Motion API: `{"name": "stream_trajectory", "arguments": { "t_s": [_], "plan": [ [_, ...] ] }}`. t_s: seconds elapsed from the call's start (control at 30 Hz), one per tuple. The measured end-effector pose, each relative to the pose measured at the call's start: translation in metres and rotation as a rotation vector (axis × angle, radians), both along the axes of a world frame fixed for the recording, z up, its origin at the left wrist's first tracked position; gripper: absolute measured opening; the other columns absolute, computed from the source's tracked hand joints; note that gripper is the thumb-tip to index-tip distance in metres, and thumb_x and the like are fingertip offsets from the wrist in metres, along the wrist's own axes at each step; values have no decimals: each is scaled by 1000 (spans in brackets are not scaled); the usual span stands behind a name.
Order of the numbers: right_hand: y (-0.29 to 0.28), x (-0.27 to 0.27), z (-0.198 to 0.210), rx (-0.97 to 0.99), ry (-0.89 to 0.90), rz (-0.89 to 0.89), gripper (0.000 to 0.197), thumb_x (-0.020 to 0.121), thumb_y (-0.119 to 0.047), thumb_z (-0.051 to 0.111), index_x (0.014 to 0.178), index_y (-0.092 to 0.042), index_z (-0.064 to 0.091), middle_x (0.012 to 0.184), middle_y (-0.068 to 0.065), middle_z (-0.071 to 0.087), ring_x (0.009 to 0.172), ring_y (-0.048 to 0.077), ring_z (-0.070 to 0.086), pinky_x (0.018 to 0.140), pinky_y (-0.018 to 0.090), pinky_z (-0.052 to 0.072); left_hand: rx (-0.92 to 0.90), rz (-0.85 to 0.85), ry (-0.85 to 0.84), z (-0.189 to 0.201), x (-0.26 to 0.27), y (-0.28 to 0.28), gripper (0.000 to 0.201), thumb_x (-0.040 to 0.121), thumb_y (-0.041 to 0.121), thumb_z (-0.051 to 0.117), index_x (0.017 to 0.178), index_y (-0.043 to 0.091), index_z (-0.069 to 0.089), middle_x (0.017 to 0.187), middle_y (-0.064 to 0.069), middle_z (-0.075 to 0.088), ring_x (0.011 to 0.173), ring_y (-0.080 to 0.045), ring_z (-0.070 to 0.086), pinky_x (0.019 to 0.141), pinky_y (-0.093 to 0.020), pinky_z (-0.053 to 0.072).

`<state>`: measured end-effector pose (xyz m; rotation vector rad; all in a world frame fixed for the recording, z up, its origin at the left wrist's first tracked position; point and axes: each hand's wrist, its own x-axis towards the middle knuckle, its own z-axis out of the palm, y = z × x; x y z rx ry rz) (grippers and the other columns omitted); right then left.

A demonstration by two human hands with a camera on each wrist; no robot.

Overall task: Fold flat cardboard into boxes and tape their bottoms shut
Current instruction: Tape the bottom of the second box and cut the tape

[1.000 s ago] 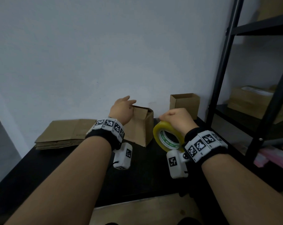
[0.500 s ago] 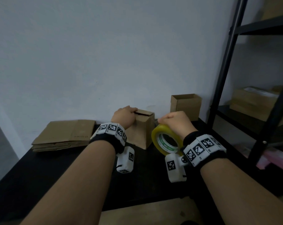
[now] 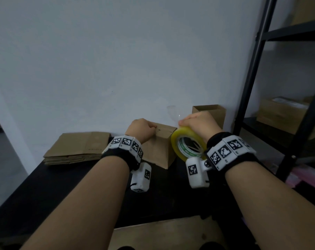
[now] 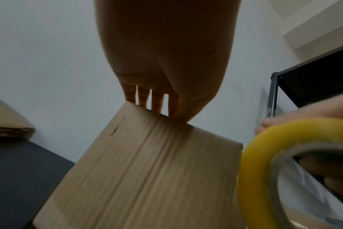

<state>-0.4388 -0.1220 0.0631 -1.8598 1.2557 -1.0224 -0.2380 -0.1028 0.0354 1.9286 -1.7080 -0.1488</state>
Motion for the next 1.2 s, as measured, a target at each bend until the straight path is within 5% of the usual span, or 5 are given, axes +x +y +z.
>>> {"name": "stream_trajectory", "arguments": {
  "t_s": [0.47,0.73,0.87,1.0,1.2],
  "plan": [
    [-7,42,63,-80,26,-83,33,77,-22,73,94,6,70,90,21,71,79,30,67,80,45,58,-47,-4,52,1,16,1,25,94,23,56,113,18,72,116,-4,68,107,-21,60,83,-21,41],
    [-14,69,74,-55,105,-61,15,76,-24,73,84,-13,67,86,10,68,75,25,67,71,34,57,-50,-1,73,2,27,-4,22,89,24,61,106,20,74,105,0,71,96,-17,62,81,-27,47],
    [-16,76,78,-22,200,-71,17,76,-22,71,82,-7,65,75,11,67,62,26,67,52,27,52,-61,-52,301,8,39,-7,26,87,14,62,112,17,71,111,-1,69,104,-16,61,93,-28,47],
    [-22,77,75,-6,124,-68,29,75,-25,74,101,-11,70,100,8,68,90,25,66,83,41,59,-279,-58,598,28,44,-1,27,84,0,58,106,9,71,103,-6,71,89,-10,61,77,-16,46],
    [-21,84,79,18,197,-34,27,77,-24,76,100,-14,64,88,2,59,80,21,60,69,34,57,-354,-56,868,65,44,3,30,81,38,70,95,11,71,88,-1,68,81,-15,60,71,-25,44]
  ]
}}
